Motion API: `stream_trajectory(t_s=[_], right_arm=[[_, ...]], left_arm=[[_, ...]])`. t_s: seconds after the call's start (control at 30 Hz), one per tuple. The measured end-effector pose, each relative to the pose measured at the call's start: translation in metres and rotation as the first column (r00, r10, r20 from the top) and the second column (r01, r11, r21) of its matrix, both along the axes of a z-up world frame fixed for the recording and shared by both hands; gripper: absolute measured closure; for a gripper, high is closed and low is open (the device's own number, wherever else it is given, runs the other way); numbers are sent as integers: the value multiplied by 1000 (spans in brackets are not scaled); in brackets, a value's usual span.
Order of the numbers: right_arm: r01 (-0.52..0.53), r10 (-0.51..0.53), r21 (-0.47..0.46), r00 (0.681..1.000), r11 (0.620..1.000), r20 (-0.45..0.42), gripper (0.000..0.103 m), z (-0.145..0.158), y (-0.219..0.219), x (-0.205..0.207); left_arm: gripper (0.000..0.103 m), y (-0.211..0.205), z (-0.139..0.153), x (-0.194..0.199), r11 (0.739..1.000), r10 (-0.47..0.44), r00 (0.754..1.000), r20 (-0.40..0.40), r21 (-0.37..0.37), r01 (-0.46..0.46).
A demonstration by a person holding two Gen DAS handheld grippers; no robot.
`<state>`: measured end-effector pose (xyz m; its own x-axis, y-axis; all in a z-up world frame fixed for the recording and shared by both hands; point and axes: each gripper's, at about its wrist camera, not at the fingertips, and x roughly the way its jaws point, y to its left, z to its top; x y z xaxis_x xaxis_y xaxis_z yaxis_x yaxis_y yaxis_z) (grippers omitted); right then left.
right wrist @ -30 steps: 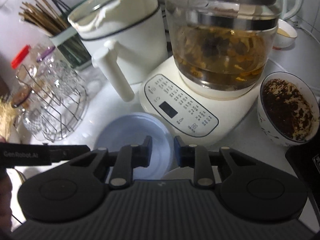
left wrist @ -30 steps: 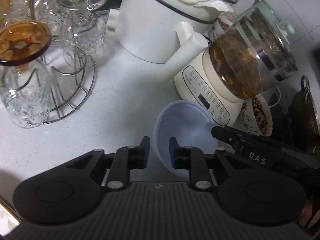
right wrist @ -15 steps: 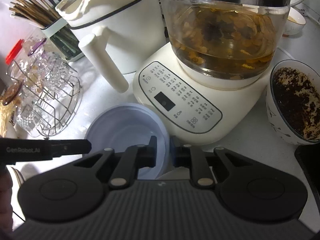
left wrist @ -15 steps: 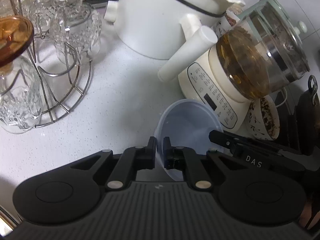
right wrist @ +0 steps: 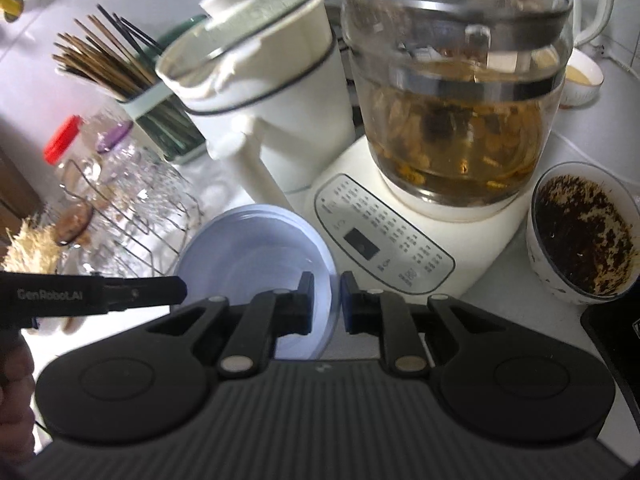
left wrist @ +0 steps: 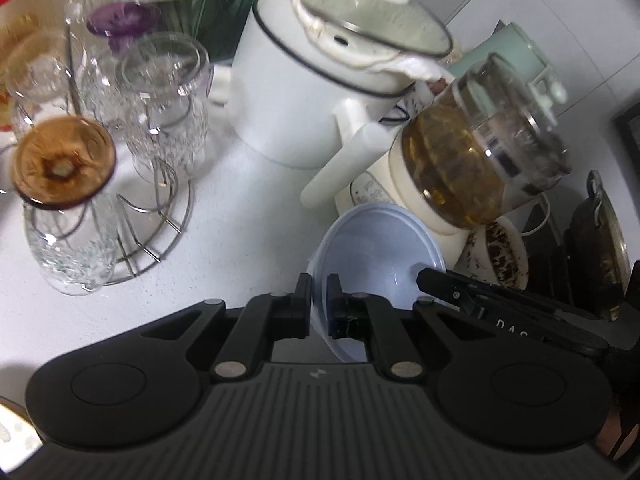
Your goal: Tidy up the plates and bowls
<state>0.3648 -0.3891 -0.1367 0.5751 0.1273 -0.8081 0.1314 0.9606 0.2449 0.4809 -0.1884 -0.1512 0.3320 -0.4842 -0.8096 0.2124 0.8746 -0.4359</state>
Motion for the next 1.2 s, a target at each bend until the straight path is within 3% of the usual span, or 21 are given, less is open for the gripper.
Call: stream_trajectory(t_s=[0.63,1.0,1.2], right_arm=[[19,-18,-11,994,1000,105,86,44,38,-48],[-11,9,10,991,1000,136,86,52,70,-77],[-19,17,24,995,1000,101,86,42,82,-83]], left_arm=[[94,41,54,-55,999,-32,993,111,3,32],[94,78,60,-89,1000,16,991,136,0,-16],[94,91,48,-102,1000,17,993,117,22,-20]])
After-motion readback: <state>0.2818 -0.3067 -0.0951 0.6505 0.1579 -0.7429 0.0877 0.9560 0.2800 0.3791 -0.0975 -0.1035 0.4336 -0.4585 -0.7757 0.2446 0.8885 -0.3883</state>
